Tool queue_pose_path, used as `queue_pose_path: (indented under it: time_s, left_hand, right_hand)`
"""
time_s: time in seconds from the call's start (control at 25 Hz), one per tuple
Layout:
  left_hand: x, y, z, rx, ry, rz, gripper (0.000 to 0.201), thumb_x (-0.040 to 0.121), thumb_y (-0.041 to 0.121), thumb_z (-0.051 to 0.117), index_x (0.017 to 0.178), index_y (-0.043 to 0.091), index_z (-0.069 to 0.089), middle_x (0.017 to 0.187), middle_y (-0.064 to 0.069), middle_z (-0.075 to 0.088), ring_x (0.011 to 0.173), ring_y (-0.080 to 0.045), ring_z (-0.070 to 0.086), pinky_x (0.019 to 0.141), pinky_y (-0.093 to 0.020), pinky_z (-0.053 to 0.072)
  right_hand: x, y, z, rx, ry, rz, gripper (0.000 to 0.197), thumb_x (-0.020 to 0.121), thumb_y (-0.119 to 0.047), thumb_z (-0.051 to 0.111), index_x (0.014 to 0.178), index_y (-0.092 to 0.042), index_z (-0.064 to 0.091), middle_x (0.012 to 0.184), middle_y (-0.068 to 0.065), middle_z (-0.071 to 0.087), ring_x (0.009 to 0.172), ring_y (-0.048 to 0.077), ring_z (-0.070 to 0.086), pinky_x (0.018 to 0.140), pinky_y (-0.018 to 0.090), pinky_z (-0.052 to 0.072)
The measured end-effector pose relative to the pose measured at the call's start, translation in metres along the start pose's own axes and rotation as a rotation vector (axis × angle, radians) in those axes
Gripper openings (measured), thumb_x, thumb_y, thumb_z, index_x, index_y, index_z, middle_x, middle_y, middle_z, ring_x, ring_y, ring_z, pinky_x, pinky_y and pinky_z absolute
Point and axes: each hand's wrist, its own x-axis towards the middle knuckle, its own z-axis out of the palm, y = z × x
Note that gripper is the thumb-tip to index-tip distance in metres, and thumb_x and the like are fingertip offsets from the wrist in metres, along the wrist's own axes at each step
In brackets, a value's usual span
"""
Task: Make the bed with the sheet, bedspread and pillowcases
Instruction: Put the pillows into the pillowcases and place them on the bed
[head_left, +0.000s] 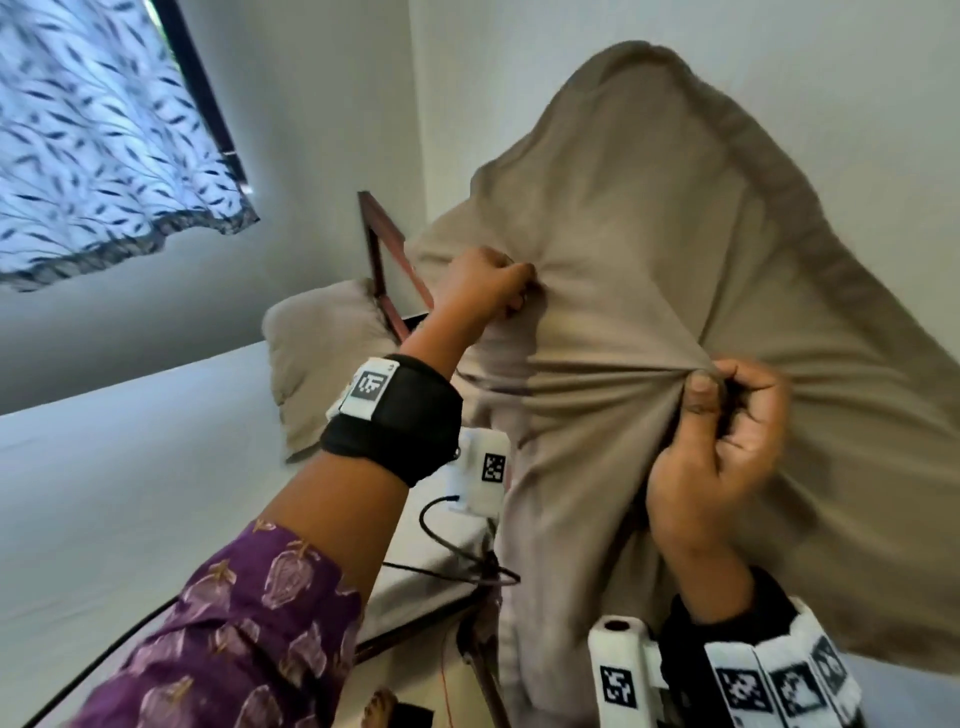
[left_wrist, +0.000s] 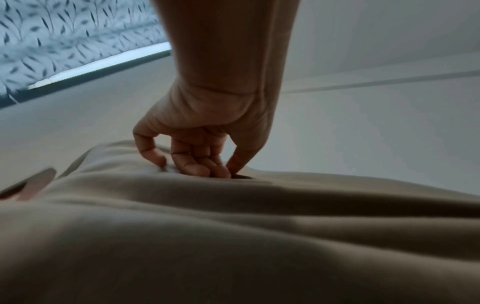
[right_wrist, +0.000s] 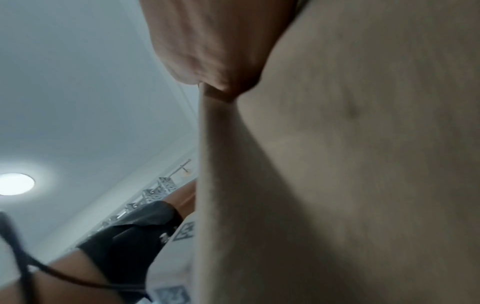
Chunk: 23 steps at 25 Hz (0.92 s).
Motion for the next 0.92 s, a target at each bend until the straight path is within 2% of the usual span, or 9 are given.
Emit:
queue_pose_path:
  time_s: [0.08, 0.16, 0.28, 0.44, 0.52, 0.68, 0.8, 0.92]
  left_hand:
    - [0.009, -0.010, -0.043, -0.002, 0.118, 0.005, 0.026, 0.086, 0.013, 0.059, 0.060, 0.012, 0.056, 0.055, -0.005, 0.058, 0.052, -0.017, 0.053, 0.062, -0.028, 0.049]
    - [0.015, -0.025, -0.087, -0.015, 0.275, 0.042, 0.029, 0.085, 0.009, 0.056, 0.057, 0.012, 0.052, 0.054, -0.006, 0.055, 0.047, -0.012, 0.049, 0.052, -0.021, 0.043]
    - [0.025, -0.064, -0.161, -0.017, 0.507, 0.097, 0.035, 0.090, 0.010, 0.055, 0.055, 0.014, 0.048, 0.050, -0.002, 0.053, 0.038, 0.000, 0.046, 0.042, -0.014, 0.036]
    - [0.051, -0.146, -0.250, 0.039, 0.680, 0.014, 0.032, 0.089, 0.014, 0.055, 0.057, 0.016, 0.050, 0.038, 0.013, 0.054, 0.035, 0.004, 0.046, 0.042, -0.014, 0.035]
    - [0.066, -0.196, -0.276, 0.076, 0.671, -0.060, 0.033, 0.090, 0.012, 0.053, 0.057, 0.015, 0.051, 0.038, 0.016, 0.054, 0.035, 0.004, 0.046, 0.042, -0.013, 0.036]
    - [0.115, -0.331, -0.310, 0.087, 0.593, -0.230, 0.034, 0.092, 0.012, 0.054, 0.057, 0.015, 0.052, 0.042, 0.014, 0.057, 0.042, 0.001, 0.047, 0.055, -0.026, 0.039]
    - [0.142, -0.431, -0.304, 0.039, 0.499, -0.342, 0.035, 0.095, 0.013, 0.052, 0.061, 0.014, 0.049, 0.045, 0.014, 0.057, 0.045, 0.001, 0.049, 0.058, -0.027, 0.040]
    - [0.158, -0.500, -0.279, -0.062, 0.413, -0.364, 0.032, 0.097, 0.011, 0.050, 0.065, 0.012, 0.049, 0.048, 0.012, 0.059, 0.048, 0.003, 0.051, 0.061, -0.023, 0.043]
  right_hand:
    - [-0.011, -0.005, 0.047, 0.082, -0.016, 0.025, 0.018, 0.095, -0.016, 0.047, 0.097, -0.034, 0.049, 0.091, -0.017, 0.052, 0.085, -0.002, 0.049, 0.081, 0.019, 0.039]
    - [-0.025, -0.010, 0.094, 0.146, -0.025, 0.072, 0.016, 0.094, -0.016, 0.047, 0.096, -0.032, 0.048, 0.090, -0.011, 0.052, 0.084, 0.001, 0.050, 0.081, 0.021, 0.040]
    - [-0.054, -0.012, 0.172, 0.229, -0.060, 0.127, 0.007, 0.093, -0.017, 0.049, 0.094, -0.024, 0.050, 0.090, -0.011, 0.053, 0.084, 0.005, 0.051, 0.082, 0.023, 0.041]
    - [-0.100, 0.003, 0.279, 0.316, -0.167, 0.211, 0.004, 0.092, -0.017, 0.050, 0.094, -0.020, 0.053, 0.085, -0.009, 0.054, 0.080, 0.009, 0.052, 0.078, 0.028, 0.044]
    - [-0.127, 0.024, 0.322, 0.326, -0.205, 0.274, 0.003, 0.092, -0.018, 0.051, 0.093, -0.020, 0.054, 0.084, -0.006, 0.055, 0.077, 0.013, 0.052, 0.075, 0.032, 0.045]
    - [-0.197, 0.098, 0.399, 0.270, -0.302, 0.436, 0.010, 0.091, -0.023, 0.051, 0.091, -0.032, 0.051, 0.082, -0.010, 0.054, 0.076, 0.011, 0.051, 0.074, 0.025, 0.043]
    - [-0.247, 0.165, 0.430, 0.206, -0.388, 0.536, 0.010, 0.091, -0.023, 0.050, 0.088, -0.033, 0.051, 0.081, -0.009, 0.053, 0.076, 0.011, 0.050, 0.074, 0.025, 0.042]
    - [-0.276, 0.228, 0.436, 0.120, -0.476, 0.570, 0.008, 0.091, -0.024, 0.050, 0.089, -0.031, 0.053, 0.082, -0.005, 0.054, 0.077, 0.007, 0.050, 0.075, 0.018, 0.041]
